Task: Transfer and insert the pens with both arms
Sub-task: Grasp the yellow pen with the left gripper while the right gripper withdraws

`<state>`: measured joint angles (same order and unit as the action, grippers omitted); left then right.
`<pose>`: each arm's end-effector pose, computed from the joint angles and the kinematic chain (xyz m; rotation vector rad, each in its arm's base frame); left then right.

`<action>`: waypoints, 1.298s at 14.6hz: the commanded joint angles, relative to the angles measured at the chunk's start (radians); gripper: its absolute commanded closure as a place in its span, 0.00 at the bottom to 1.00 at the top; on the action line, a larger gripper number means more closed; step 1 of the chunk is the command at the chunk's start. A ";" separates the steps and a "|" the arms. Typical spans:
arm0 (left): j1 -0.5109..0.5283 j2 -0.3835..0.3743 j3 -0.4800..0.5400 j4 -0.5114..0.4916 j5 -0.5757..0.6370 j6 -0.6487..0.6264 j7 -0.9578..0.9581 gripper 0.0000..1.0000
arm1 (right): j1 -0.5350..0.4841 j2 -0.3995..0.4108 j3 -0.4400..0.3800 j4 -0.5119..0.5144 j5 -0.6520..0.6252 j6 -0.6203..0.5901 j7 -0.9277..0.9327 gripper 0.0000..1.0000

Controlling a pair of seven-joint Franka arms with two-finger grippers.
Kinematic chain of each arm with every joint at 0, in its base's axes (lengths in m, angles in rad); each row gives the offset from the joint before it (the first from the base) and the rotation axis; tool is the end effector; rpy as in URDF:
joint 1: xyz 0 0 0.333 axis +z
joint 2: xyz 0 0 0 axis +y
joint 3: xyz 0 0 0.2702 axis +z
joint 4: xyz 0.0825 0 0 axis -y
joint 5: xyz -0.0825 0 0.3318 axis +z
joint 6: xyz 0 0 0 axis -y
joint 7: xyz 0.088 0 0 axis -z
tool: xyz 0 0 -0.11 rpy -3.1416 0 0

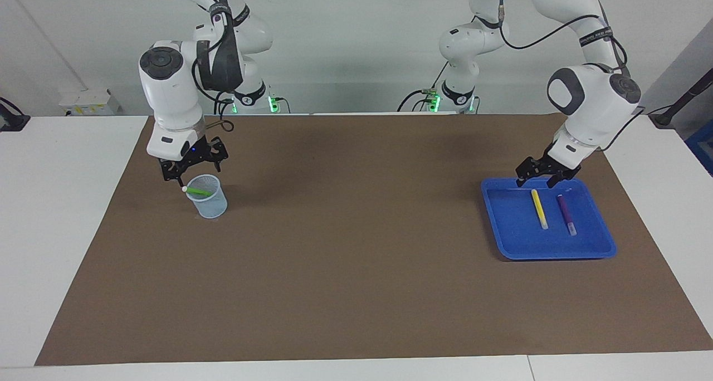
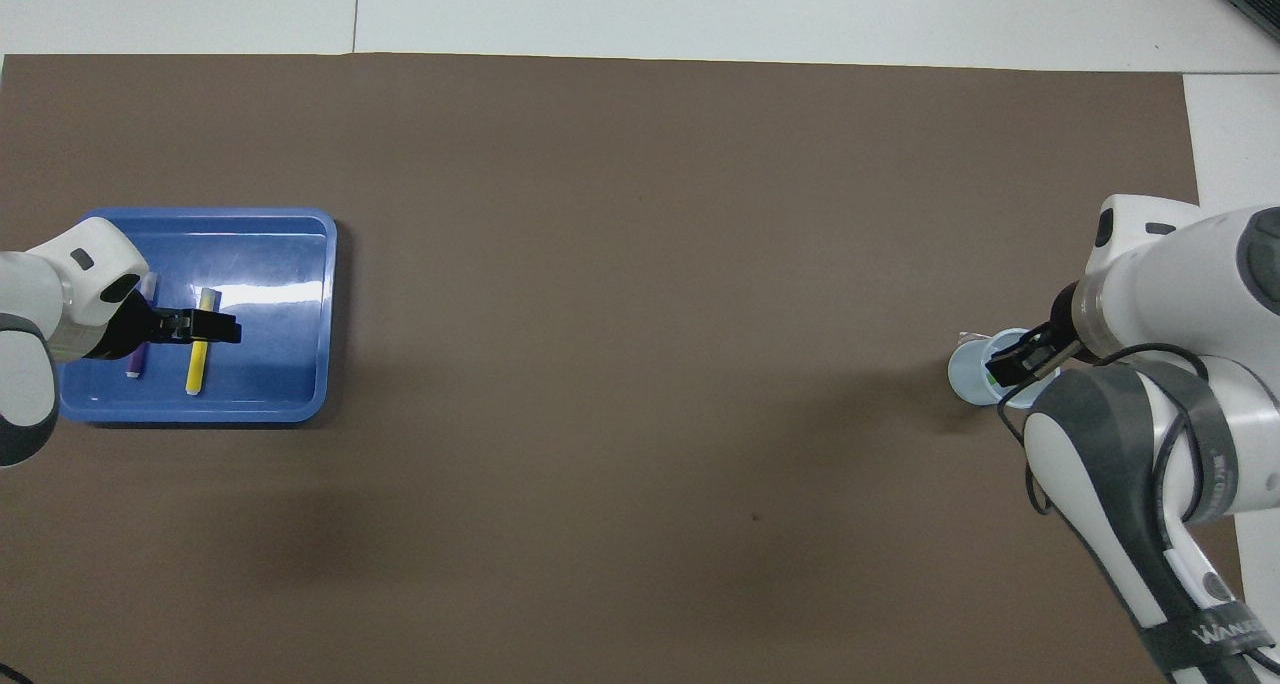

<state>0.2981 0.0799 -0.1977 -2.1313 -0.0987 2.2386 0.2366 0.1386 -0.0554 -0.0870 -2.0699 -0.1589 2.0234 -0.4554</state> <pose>0.5079 0.0487 0.3571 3.0508 -0.1149 0.0670 0.4917 0.0154 0.4308 2.8804 0.8534 -0.0287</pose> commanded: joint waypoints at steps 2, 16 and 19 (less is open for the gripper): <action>0.049 0.081 -0.008 -0.004 0.040 0.119 0.075 0.00 | 0.012 -0.017 0.013 0.013 0.178 -0.046 -0.003 0.00; 0.062 0.189 -0.005 0.001 0.040 0.233 0.076 0.57 | 0.204 -0.021 0.015 0.048 0.492 -0.080 0.569 0.00; 0.061 0.187 -0.005 0.001 0.040 0.230 0.072 1.00 | 0.223 -0.020 0.016 0.048 0.556 -0.066 0.602 0.00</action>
<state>0.3519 0.2615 -0.1966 -2.1239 -0.0753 2.4663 0.3061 0.3477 -0.0638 -0.0705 -2.0162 0.3455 1.9455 0.1082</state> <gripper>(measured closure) 0.687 0.000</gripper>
